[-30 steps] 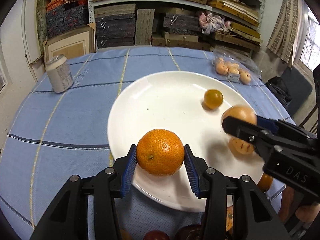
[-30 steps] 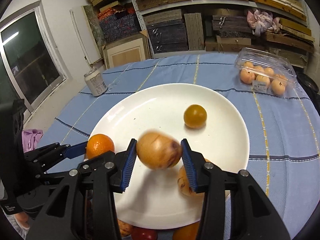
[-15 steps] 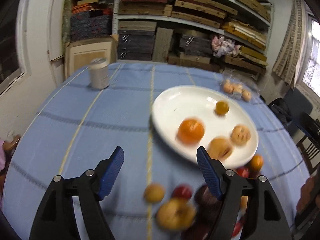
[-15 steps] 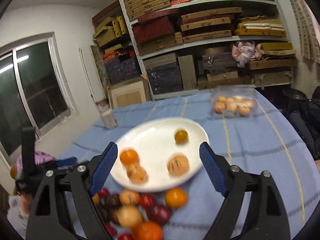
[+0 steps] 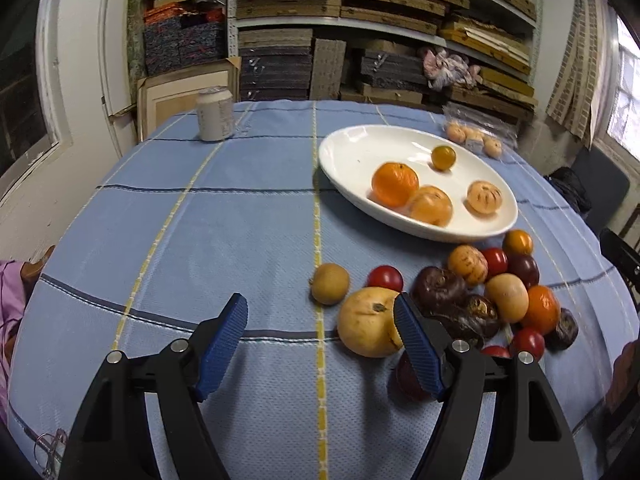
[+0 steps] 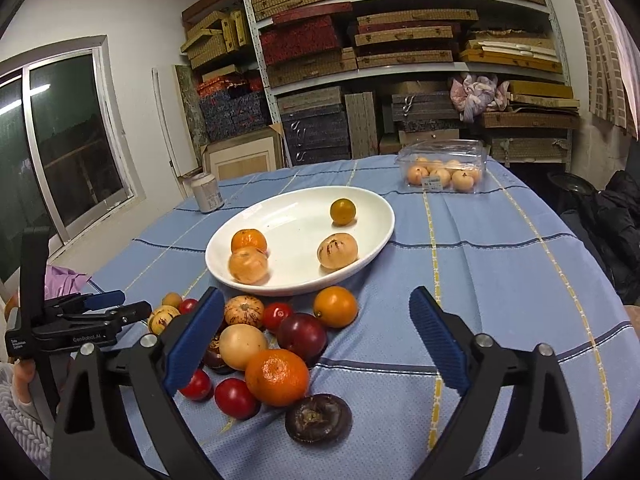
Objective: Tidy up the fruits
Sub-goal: 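Grasp the pale yellow round fruit with the left tool while the right tool grasps a mandarin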
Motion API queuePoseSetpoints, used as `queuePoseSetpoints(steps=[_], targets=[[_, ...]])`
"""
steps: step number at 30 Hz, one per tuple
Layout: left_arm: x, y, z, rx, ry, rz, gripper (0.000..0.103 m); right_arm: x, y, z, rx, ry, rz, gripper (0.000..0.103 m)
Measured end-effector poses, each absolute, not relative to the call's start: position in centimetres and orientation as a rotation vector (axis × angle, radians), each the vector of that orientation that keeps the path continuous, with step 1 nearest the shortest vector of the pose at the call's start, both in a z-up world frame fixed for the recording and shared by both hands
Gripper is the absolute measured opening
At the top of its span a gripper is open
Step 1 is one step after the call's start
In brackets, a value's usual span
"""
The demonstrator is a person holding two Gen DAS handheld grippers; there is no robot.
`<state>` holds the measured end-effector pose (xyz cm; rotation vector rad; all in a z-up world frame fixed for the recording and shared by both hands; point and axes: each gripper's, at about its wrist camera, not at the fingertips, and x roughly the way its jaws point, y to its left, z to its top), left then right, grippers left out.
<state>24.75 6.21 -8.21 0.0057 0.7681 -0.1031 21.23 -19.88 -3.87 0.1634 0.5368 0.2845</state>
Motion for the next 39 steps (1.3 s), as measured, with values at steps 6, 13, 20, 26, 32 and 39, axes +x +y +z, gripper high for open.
queuePoseSetpoints(steps=[6,13,20,26,32,39], targets=[[25.3,4.9,-9.0,0.041,0.787,-0.121,0.084,21.5,-19.7,-4.0,0.169,0.553,0.29,0.092],[25.8,3.9,-9.8,0.092,0.798,-0.11,0.085,21.7,-19.4,-4.1,0.158,0.564,0.298,0.093],[25.9,5.8,-9.8,-0.053,0.863,-0.208,0.065,21.8,-19.5,-4.3,0.164,0.576,0.302,0.093],[25.8,4.2,-9.8,0.015,0.828,-0.22,0.055,21.8,-18.4,-4.6,0.12,0.594,0.331,0.093],[26.6,4.3,-10.3,0.011,0.848,-0.213,0.055,21.8,-17.9,-4.7,0.107,0.597,0.334,0.093],[25.5,5.9,-10.0,-0.005,0.845,-0.17,0.047,21.9,-18.2,-4.8,0.114,0.604,0.34,0.093]])
